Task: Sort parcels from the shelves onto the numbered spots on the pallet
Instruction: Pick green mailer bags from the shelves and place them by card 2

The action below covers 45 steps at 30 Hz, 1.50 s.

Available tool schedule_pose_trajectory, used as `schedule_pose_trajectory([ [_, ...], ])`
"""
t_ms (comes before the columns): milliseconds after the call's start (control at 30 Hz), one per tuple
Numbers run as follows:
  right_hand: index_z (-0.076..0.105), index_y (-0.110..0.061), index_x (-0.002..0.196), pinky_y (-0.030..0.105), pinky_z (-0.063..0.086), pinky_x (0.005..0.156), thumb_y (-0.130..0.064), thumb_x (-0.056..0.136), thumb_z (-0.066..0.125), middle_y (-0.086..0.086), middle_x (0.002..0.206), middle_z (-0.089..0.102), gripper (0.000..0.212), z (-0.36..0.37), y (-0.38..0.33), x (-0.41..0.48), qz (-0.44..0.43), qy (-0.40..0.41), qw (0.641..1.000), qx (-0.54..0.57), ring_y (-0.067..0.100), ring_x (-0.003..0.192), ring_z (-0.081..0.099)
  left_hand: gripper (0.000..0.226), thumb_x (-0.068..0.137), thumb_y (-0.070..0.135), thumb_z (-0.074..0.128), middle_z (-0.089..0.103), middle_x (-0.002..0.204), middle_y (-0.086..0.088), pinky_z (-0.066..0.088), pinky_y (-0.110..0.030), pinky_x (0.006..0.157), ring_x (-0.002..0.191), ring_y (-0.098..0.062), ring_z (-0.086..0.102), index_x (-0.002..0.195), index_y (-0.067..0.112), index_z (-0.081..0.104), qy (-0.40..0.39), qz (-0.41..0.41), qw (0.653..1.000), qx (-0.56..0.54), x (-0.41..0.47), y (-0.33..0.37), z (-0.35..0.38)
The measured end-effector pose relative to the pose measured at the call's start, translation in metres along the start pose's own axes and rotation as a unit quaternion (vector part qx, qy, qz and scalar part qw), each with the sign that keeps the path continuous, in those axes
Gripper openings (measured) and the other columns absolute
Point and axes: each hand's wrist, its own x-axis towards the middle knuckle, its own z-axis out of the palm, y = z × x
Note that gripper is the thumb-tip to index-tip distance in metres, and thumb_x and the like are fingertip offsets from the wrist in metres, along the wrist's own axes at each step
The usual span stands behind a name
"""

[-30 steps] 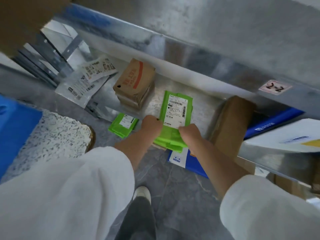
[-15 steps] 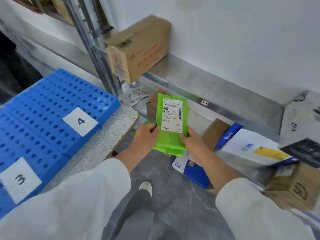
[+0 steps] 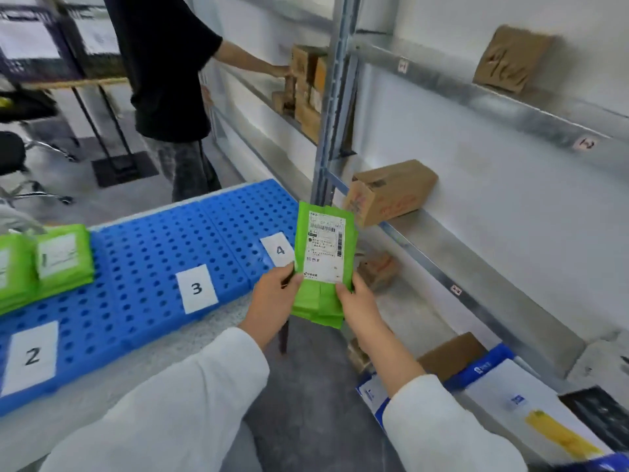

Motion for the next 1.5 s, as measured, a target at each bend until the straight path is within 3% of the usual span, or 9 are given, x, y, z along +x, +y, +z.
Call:
schedule_pose_trajectory([
  [167, 0.041, -0.031, 0.141, 0.040, 0.044, 0.103, -0.018, 0.100, 0.045, -0.008, 0.133, 0.055, 0.043, 0.069, -0.048, 0.012, -0.040, -0.072, 0.996, -0.017, 0.015, 0.120, 0.053, 0.019, 0.097, 0.021, 0.053, 0.069, 0.089, -0.011, 0.050, -0.041, 0.074, 0.082, -0.029, 0.062, 0.102, 0.012, 0.068, 0.082, -0.042, 0.996, 0.002, 0.011, -0.023, -0.071],
  [333, 0.043, -0.026, 0.141, 0.039, 0.043, 0.104, -0.015, 0.098, 0.049, -0.006, 0.133, 0.054, 0.044, 0.154, -0.086, 0.041, -0.060, -0.136, 0.987, -0.061, 0.016, 0.122, 0.051, 0.018, 0.098, 0.013, 0.051, 0.058, 0.067, 0.010, 0.035, -0.014, 0.056, 0.058, -0.001, 0.048, 0.087, 0.016, 0.065, 0.156, -0.086, 0.983, -0.055, 0.024, -0.053, -0.144],
  [500, 0.045, -0.024, 0.137, 0.041, 0.046, 0.100, -0.013, 0.098, 0.050, -0.004, 0.130, 0.055, 0.041, 0.245, -0.117, 0.069, -0.055, -0.199, 0.975, -0.087, 0.018, 0.117, 0.053, 0.018, 0.098, 0.014, 0.050, 0.062, 0.074, -0.006, 0.034, -0.017, 0.056, 0.064, -0.009, 0.046, 0.090, 0.015, 0.066, 0.216, -0.146, 0.961, -0.089, 0.048, -0.095, -0.215],
  [633, 0.045, -0.023, 0.137, 0.031, 0.046, 0.092, -0.014, 0.098, 0.050, -0.006, 0.122, 0.055, 0.040, 0.315, -0.138, 0.085, -0.063, -0.246, 0.961, -0.112, 0.013, 0.108, 0.052, 0.031, 0.099, 0.016, 0.050, 0.047, 0.069, 0.005, 0.030, -0.017, 0.056, 0.068, -0.013, 0.041, 0.072, 0.032, 0.049, 0.266, -0.185, 0.942, -0.089, 0.061, -0.127, -0.269],
  [733, 0.044, -0.023, 0.137, 0.031, 0.046, 0.091, -0.016, 0.099, 0.051, -0.004, 0.128, 0.055, 0.040, 0.363, -0.147, 0.096, -0.063, -0.279, 0.949, -0.130, 0.013, 0.107, 0.052, 0.014, 0.098, 0.020, 0.052, 0.059, 0.086, 0.006, 0.038, -0.020, 0.075, 0.087, -0.016, 0.050, 0.103, 0.015, 0.065, 0.287, -0.220, 0.927, -0.102, 0.069, -0.152, -0.304],
  [800, 0.044, -0.022, 0.138, 0.030, 0.046, 0.092, -0.016, 0.099, 0.051, -0.004, 0.130, 0.054, 0.040, 0.397, -0.150, 0.102, -0.053, -0.302, 0.941, -0.141, 0.012, 0.107, 0.052, 0.035, 0.098, 0.021, 0.052, 0.065, 0.109, -0.013, 0.043, -0.026, 0.080, 0.094, -0.021, 0.057, 0.125, -0.001, 0.058, 0.299, -0.243, 0.919, -0.086, 0.073, -0.173, -0.327],
  [1000, 0.043, -0.020, 0.138, 0.039, 0.047, 0.098, -0.014, 0.096, 0.054, -0.002, 0.134, 0.053, 0.044, 0.487, -0.148, 0.119, -0.041, -0.342, 0.917, -0.202, 0.018, 0.114, 0.054, 0.014, 0.097, 0.015, 0.052, 0.061, 0.090, -0.006, 0.041, -0.026, 0.072, 0.082, -0.018, 0.054, 0.085, 0.022, 0.056, 0.315, -0.287, 0.902, -0.071, 0.086, -0.239, -0.383],
  [1167, 0.039, -0.020, 0.142, 0.035, 0.047, 0.097, -0.010, 0.096, 0.054, 0.000, 0.138, 0.051, 0.049, 0.535, -0.144, 0.135, -0.012, -0.359, 0.903, -0.234, 0.020, 0.121, 0.051, 0.045, 0.098, 0.010, 0.050, 0.062, 0.126, -0.001, 0.046, -0.016, 0.074, 0.102, -0.013, 0.059, 0.142, 0.016, 0.045, 0.305, -0.308, 0.899, -0.060, 0.103, -0.272, -0.412],
  [1500, 0.018, -0.021, 0.153, 0.041, 0.039, 0.108, -0.017, 0.096, 0.054, 0.000, 0.151, 0.038, 0.067, 0.583, -0.118, 0.158, -0.008, -0.377, 0.870, -0.319, 0.023, 0.134, 0.041, 0.037, 0.096, 0.021, 0.056, 0.066, 0.086, 0.000, 0.036, -0.014, 0.049, 0.064, -0.008, 0.053, 0.131, 0.010, 0.055, 0.279, -0.361, 0.886, 0.088, 0.124, -0.320, -0.426],
])
